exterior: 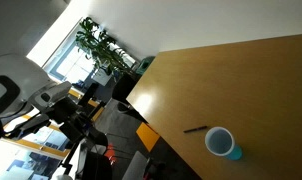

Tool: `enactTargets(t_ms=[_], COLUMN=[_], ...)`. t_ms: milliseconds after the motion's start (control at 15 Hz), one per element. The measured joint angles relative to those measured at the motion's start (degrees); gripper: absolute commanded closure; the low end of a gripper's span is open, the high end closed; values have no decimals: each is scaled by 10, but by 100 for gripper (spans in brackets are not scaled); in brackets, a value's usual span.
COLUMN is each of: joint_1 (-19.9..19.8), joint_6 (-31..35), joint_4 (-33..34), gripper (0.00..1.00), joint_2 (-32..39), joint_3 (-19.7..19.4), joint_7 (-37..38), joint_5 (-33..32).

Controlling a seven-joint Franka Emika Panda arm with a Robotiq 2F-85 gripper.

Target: Put the pen in the blue cup

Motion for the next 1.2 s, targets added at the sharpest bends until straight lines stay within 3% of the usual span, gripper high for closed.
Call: enactTargets(t_ms=[667,1200], joint_1=[2,0], joint_6=[19,182], joint_4=[0,0], gripper=[0,0], joint_2=[3,98], joint_3=[-1,2], joint_7=[13,139], joint_5=[1,7])
